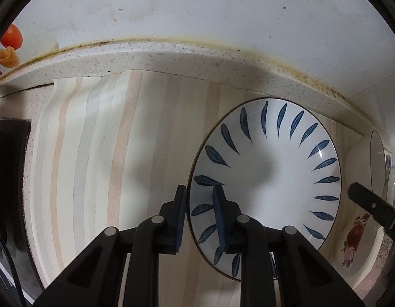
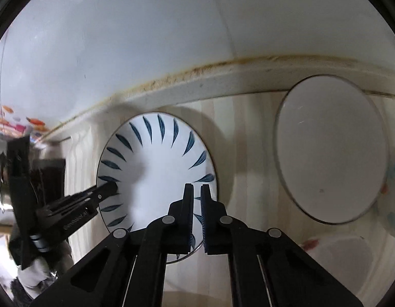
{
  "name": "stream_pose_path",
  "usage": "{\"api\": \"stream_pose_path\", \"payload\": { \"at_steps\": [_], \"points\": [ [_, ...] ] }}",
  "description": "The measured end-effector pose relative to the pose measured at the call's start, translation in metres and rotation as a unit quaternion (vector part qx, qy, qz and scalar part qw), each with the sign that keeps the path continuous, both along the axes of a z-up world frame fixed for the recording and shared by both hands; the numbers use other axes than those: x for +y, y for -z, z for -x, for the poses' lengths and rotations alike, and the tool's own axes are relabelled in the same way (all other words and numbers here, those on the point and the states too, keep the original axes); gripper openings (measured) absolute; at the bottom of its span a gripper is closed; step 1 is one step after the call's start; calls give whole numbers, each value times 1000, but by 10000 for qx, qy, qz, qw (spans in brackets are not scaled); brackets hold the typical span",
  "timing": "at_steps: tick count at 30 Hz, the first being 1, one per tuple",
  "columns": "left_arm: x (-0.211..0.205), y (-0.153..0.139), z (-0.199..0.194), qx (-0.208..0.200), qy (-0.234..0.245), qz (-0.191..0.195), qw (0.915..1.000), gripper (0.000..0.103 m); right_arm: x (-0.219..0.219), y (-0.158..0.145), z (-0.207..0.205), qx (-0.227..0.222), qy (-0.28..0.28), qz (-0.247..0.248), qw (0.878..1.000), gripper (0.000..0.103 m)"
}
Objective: Organize plates and bowls
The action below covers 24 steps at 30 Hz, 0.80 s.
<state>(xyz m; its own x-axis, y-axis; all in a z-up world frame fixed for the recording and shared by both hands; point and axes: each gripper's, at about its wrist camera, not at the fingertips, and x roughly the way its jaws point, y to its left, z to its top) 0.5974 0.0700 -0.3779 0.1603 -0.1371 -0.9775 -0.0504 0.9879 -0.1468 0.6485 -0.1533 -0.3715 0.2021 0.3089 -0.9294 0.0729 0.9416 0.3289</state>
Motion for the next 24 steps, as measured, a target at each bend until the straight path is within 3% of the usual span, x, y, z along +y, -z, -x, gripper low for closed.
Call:
{"api": "stream_pose_path", "payload": {
  "at_steps": [7,9,17,24],
  "points": [
    [1,-2,-3,-7,-15,87,10000,19,-5,15,-5,367,-4,180,9992,12],
    [-1,-2,-2,-36,8,45,10000,19,-8,23,-5,398,28,-64,9992,12],
    [1,-6,7,-127,-40,-19,9999,14,-4,24,-1,70,-51,52,9999,10],
    [4,-25,28,-258,-63,87,9996,14,-3,-1,13,-169,-174,82,9997,10]
  ]
}}
